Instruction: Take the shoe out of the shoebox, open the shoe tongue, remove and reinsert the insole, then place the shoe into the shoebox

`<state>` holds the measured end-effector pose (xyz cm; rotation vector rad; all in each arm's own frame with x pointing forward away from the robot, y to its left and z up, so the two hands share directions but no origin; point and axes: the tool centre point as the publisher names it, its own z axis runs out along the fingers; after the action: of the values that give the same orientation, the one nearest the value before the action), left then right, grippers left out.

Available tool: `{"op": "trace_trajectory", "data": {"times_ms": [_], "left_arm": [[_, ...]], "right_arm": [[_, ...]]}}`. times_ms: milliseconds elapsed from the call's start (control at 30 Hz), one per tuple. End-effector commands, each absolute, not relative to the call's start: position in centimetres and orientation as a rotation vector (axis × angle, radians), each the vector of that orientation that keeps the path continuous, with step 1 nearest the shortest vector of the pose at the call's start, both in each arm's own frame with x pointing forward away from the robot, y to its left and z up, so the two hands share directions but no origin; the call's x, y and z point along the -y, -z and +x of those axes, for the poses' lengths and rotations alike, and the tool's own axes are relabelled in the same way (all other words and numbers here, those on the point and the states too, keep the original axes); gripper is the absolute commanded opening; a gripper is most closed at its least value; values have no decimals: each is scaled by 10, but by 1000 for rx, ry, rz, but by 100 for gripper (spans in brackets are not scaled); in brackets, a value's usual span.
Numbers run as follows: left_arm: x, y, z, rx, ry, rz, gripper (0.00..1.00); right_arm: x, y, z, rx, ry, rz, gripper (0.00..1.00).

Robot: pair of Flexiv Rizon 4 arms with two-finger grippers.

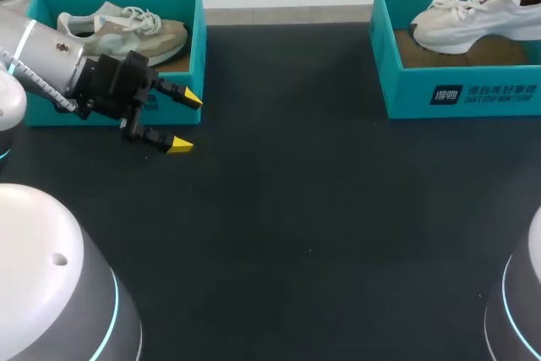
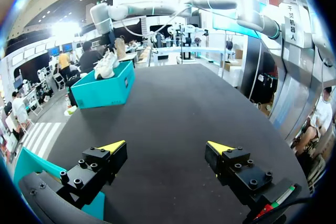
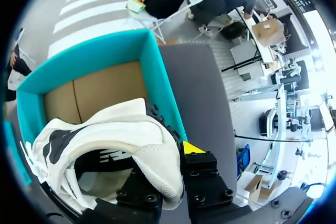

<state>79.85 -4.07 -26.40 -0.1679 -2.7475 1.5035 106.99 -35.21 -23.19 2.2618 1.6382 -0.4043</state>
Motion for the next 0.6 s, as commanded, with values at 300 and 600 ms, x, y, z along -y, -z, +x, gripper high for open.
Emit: {"op": "trace_trajectory", "data": {"times_ms": [300,600], "left_arm": [[41,264,799,2748,-1499,-170,100],[41,264,799,2748,-1499,-170,100]], "right_arm": [[345,254,1067,-1662,412,2260,0],[339,268,1054,-1665,431,2263,0]]}}
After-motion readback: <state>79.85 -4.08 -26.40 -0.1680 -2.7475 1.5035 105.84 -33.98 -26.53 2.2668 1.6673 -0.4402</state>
